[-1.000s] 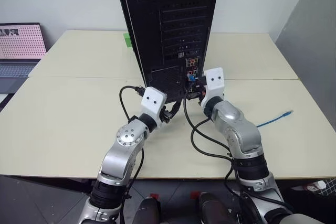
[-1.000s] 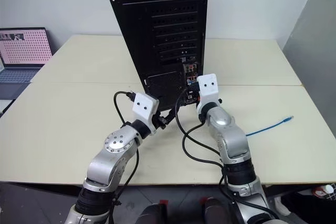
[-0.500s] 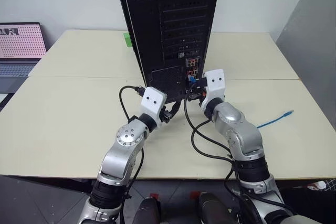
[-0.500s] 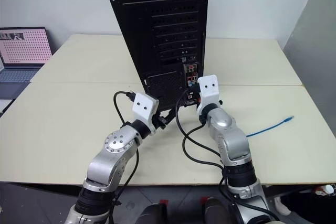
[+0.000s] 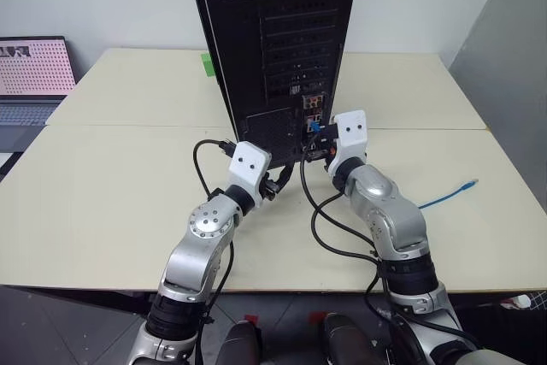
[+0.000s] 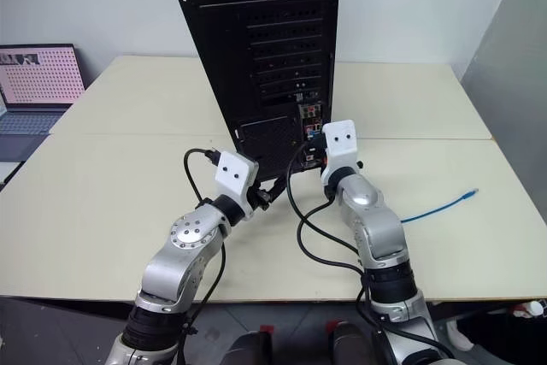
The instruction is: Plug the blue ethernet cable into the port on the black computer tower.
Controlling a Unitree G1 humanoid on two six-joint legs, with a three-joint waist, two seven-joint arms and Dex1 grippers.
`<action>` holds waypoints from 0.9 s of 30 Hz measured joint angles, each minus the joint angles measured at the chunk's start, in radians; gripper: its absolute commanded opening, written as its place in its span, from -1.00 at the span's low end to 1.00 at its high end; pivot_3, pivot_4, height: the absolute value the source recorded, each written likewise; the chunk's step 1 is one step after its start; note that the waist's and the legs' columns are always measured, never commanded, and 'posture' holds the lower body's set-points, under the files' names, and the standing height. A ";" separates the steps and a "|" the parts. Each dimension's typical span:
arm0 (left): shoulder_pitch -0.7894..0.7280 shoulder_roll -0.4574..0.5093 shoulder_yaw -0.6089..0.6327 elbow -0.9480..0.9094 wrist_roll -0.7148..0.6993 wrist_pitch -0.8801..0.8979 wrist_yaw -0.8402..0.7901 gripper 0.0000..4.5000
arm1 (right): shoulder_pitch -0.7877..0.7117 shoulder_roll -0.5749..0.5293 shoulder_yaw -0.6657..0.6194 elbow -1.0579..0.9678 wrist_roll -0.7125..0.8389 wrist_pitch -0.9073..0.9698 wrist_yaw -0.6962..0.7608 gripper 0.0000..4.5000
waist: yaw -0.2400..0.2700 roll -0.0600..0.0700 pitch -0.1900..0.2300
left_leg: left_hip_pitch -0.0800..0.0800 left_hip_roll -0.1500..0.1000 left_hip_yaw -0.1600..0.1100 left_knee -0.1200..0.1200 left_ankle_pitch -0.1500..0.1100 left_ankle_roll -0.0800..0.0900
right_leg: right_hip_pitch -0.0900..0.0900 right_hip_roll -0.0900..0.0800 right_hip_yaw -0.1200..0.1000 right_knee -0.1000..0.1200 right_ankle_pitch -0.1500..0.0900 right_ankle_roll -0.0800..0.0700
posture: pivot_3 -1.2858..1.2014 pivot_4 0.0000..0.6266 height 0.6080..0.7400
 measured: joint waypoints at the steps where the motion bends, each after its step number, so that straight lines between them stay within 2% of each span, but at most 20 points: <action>1: 0.000 0.000 0.000 0.000 0.000 0.000 0.000 0.38 | -0.001 0.000 0.000 0.002 -0.001 -0.001 0.000 -1.00 | 0.000 0.000 0.000 | 0.000 0.000 0.000 0.000 0.000 0.000 | 0.000 0.000 0.000 0.000 0.000 0.000 | 0.03 -0.52 1.00; 27: 0.001 -0.003 0.003 -0.001 0.002 0.000 0.001 0.38 | -0.068 0.038 0.000 0.067 -0.029 0.012 -0.005 -1.00 | -0.014 0.000 0.000 | 0.000 0.000 0.000 0.000 0.000 0.000 | -0.001 0.000 0.000 0.001 0.000 0.000 | 0.03 -0.52 1.00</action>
